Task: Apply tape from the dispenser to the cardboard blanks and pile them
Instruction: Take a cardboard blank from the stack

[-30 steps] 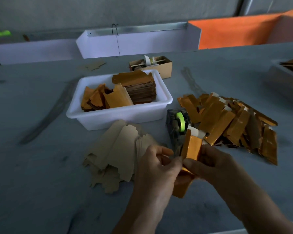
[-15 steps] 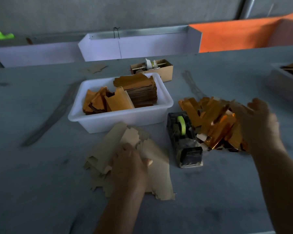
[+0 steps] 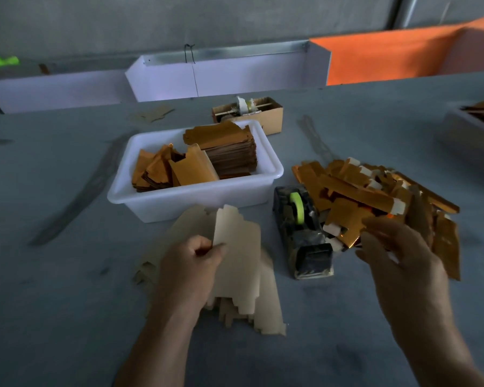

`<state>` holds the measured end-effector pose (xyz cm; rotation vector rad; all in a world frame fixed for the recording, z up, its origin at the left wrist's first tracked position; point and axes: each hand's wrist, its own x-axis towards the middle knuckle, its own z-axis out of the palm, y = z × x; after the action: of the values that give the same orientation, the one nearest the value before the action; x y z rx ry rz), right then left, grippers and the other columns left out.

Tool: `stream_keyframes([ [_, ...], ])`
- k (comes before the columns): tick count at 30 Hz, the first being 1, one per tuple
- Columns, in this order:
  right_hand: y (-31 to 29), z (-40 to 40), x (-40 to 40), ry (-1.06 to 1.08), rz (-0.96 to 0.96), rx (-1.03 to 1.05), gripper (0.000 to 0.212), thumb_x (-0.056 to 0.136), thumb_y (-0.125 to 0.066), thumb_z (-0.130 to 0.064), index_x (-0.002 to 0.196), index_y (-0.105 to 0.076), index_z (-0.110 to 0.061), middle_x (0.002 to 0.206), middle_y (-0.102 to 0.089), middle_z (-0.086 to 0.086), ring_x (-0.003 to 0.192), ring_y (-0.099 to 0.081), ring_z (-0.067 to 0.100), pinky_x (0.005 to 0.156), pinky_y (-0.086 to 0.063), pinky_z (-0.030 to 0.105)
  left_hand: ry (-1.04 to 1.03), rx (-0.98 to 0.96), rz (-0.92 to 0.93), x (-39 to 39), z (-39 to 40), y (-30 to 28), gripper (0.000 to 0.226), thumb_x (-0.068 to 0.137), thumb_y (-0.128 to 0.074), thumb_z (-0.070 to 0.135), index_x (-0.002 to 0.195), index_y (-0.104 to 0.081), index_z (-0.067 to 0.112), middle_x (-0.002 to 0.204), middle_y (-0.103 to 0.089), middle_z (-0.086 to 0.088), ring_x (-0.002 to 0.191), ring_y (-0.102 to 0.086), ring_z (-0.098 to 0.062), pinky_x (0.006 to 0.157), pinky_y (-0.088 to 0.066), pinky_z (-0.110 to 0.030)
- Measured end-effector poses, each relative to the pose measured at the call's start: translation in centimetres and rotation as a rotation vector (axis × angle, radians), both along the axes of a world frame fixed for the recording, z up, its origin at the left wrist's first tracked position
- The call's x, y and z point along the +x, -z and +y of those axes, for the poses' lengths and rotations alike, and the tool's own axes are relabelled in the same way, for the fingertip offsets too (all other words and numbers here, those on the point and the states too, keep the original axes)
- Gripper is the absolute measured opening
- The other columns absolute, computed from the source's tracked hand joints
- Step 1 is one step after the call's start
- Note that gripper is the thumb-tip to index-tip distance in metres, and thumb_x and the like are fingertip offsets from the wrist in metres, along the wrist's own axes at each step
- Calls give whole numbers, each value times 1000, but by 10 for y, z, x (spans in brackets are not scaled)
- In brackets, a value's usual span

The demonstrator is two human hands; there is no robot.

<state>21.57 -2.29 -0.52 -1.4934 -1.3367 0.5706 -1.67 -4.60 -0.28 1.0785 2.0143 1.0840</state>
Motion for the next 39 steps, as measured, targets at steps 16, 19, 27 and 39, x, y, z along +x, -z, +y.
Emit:
stream_keyframes([
  [16,-5,-26,-48,-382,576,-350,26,70,-70,-17,95,-65,-21,68,-67,2,68,-65,10,62,-52,24,246,26,-583,36,-19,-10,53,46,-79,45,93,-73,20,90,-76,0,89,-70,-22,86,-53,-43],
  [19,-2,-28,-48,-385,582,-356,18,70,-70,-16,88,-68,-15,71,-70,6,69,-66,12,57,-53,21,204,42,-501,43,-19,-8,61,45,-77,49,99,-70,21,86,-76,4,83,-71,-15,75,-55,-35],
  [27,1,-32,-45,-312,259,-246,12,83,-65,-19,78,-68,-29,72,-68,-12,64,-61,4,57,-49,22,155,56,-364,47,-19,0,15,77,-76,30,90,-69,24,78,-74,11,69,-68,-2,52,-47,-8],
  [39,-2,-35,-51,-477,281,-212,8,83,-58,-29,90,-61,-25,75,-71,-5,66,-69,9,59,-54,18,366,39,-435,56,-25,-11,22,89,-59,38,84,-73,21,82,-74,-3,77,-71,-16,68,-58,-29],
])
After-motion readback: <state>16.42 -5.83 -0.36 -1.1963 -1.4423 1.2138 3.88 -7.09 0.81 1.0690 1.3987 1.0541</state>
